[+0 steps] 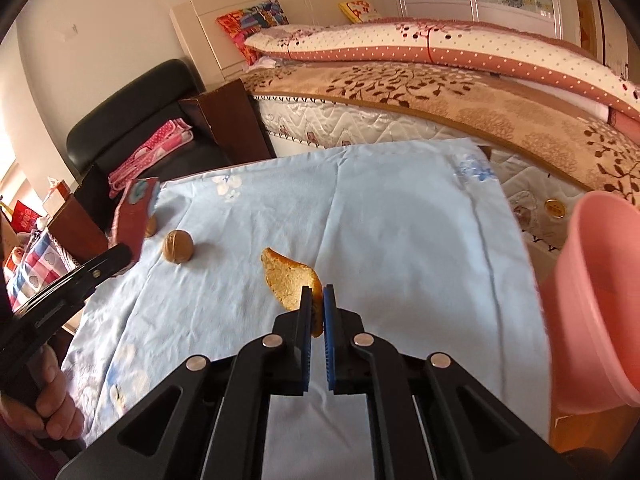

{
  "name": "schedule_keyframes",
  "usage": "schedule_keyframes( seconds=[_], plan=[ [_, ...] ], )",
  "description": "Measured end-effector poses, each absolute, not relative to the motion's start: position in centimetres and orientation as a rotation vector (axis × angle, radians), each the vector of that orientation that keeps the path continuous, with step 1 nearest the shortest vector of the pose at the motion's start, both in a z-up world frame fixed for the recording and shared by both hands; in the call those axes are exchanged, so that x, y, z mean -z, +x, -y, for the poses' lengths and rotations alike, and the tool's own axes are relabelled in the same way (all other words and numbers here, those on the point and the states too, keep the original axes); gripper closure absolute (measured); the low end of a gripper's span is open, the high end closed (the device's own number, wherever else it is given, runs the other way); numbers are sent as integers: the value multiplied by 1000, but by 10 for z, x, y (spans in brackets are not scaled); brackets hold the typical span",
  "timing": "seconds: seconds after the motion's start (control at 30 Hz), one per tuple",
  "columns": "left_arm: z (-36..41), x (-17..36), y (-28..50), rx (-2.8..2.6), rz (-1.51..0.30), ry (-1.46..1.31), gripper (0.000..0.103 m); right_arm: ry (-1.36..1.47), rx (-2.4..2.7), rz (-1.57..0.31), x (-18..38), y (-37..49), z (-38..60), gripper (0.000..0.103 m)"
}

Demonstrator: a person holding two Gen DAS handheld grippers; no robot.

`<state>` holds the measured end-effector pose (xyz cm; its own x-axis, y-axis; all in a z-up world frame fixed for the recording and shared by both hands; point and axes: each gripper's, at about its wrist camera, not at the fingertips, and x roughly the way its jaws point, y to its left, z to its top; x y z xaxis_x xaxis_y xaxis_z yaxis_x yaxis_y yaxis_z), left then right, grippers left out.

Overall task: Collect trash
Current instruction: 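Grasp the red candy wrapper with the left tool while the right tool grasps an orange peel, then carry the red wrapper and orange peel over the pink bucket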

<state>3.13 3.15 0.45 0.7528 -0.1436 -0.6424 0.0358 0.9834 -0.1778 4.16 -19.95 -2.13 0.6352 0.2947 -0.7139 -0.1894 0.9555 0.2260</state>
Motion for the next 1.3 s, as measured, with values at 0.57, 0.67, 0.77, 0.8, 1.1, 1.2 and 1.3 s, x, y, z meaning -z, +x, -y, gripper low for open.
schedule_keyframes(
  seconds=[0.57,0.67,0.77,0.8,1.1,1.2,1.3],
  plan=[
    [54,-13,27,211,-705,-74,89,208,-185,-770,7,-7,259,98],
    [71,-15,27,227,-693,-49,89,207,-165,-752,4,-11,269,98],
    [88,-18,27,247,-679,-22,89,226,-143,-737,0,-16,281,98],
    [94,-19,27,254,-672,-13,89,231,-137,-732,-1,-16,284,98],
    [136,-29,29,311,-631,40,89,286,-65,-681,-12,-22,320,98],
    [148,-31,29,331,-625,49,89,303,-39,-669,-16,-25,333,98],
    [159,-31,29,350,-620,63,89,316,-14,-657,-19,-26,344,98]
  ],
)
